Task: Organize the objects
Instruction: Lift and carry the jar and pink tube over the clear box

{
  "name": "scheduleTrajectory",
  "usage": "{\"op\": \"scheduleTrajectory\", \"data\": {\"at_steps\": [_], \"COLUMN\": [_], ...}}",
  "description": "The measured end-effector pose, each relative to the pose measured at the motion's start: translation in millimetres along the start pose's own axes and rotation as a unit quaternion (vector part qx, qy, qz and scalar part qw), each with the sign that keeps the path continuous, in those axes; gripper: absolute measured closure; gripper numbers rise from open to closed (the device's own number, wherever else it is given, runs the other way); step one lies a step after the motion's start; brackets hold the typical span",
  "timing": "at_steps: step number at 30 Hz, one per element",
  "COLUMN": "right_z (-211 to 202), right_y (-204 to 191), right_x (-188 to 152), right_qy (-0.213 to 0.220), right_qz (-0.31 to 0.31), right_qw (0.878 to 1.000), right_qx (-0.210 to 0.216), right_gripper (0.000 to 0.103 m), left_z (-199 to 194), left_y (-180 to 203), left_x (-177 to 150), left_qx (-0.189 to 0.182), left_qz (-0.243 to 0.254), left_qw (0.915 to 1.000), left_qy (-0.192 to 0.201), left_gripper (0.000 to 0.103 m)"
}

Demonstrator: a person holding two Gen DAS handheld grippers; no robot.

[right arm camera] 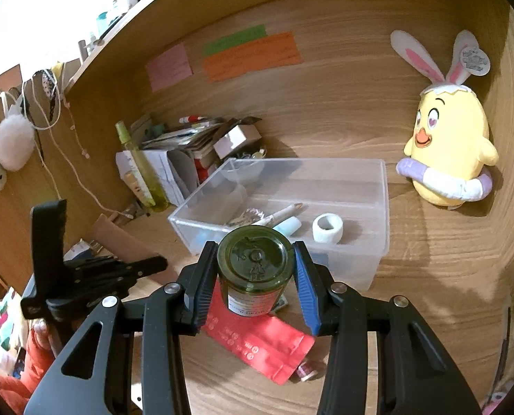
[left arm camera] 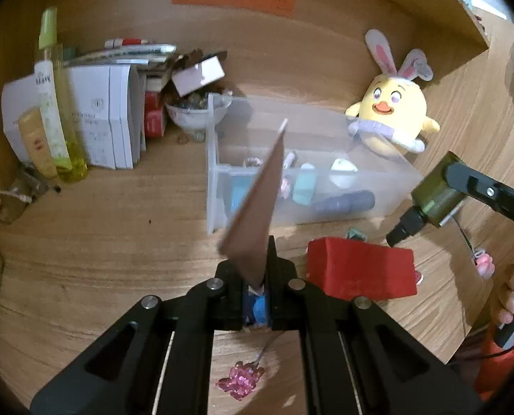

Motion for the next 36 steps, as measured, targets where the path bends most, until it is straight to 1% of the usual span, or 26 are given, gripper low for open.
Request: {"op": "scheduleTrajectory", "data": {"at_steps": [8, 14, 18, 23, 26, 30, 36], "right_z": [-9, -14, -13, -1, 10, 28, 52], "right_y": [10, 18, 24, 34, 37, 39, 38], "right_x": [27, 47, 57, 65, 66, 66, 60], "right_qy": [0.036, 0.057, 0.065, 0.062, 0.055, 0.041, 0.016], "right_qz": [0.000, -0.005, -0.013, -0.009, -0.007, -0.007, -0.008], "right_qw": [0.999, 0.998, 0.997, 0.997, 0.997, 0.998, 0.999], "right_qx": [-0.010, -0.026, -0.045, -0.051, -0.051, -0.047, -0.039], "right_gripper": [0.064, 0.064, 0.064, 0.064, 0.064, 0.064, 0.064], "left_z": [-25, -38, -42, -41, -36, -24, -3], "left_y": [3, 4, 3, 1, 0, -2, -3], "left_x": [29, 54, 71, 88, 96, 106, 117], "left_qx": [-0.014, -0.018, -0.019, -0.021, -0.015, -0.014, 0.001], "left_qz": [-0.001, -0.006, -0.012, -0.018, -0.021, -0.022, -0.018], "left_qw": [0.9989, 0.9968, 0.9952, 0.9939, 0.9937, 0.9944, 0.9956], "left_qy": [0.045, 0.078, 0.095, 0.107, 0.109, 0.102, 0.092], "left_gripper": [0.097, 0.097, 0.097, 0.097, 0.097, 0.097, 0.097]}}
Point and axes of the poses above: each gripper's, at about its wrist camera, not at the fingertips, and z roughly the way its jaws point, y to its right, x to its top, the point moved 4 cm from there along z, roughly the way its jaws point, and after that the axes turned 12 degrees about x, right-handed, at the moved point
